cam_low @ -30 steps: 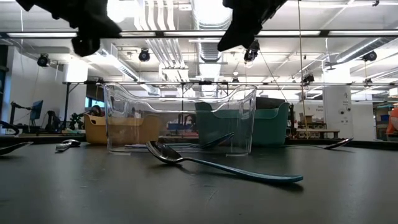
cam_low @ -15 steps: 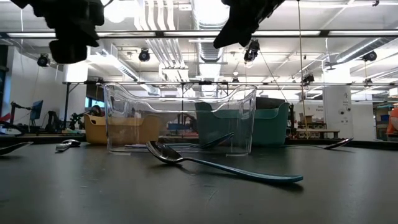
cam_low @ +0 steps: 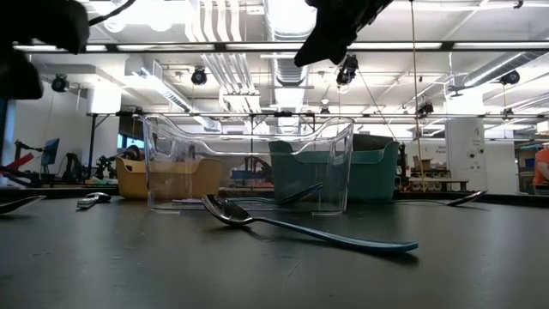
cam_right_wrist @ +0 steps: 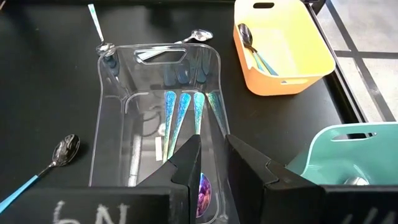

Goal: Sort silverware by color (type)
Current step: Put the blue patterned spoon into the green bin

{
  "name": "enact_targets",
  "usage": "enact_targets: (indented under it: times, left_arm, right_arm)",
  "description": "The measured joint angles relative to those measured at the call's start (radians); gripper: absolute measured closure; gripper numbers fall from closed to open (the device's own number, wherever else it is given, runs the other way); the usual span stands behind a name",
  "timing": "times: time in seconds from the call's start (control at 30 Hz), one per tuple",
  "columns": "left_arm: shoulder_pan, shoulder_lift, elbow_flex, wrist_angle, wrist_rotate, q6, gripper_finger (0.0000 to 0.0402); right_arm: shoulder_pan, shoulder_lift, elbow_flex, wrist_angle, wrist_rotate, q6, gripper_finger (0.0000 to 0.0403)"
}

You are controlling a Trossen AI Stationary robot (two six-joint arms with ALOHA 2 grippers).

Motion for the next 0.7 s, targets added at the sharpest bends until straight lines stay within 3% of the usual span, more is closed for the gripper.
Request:
enact_targets:
  times: [0.4, 0.7]
  left_arm:
    - [-0.230, 0.133, 0.000, 0.012, -0.166, -0.058, 0.0363]
    - [-0.262, 0.214, 0.000, -0.003, -0.235, -0.075, 0.0363]
  right_arm:
    - [0.000, 0.000, 0.000, 0.009, 0.000, 0.007, 0.0339]
    - [0.000, 0.000, 0.000, 0.023, 0.000, 0.007, 0.0340]
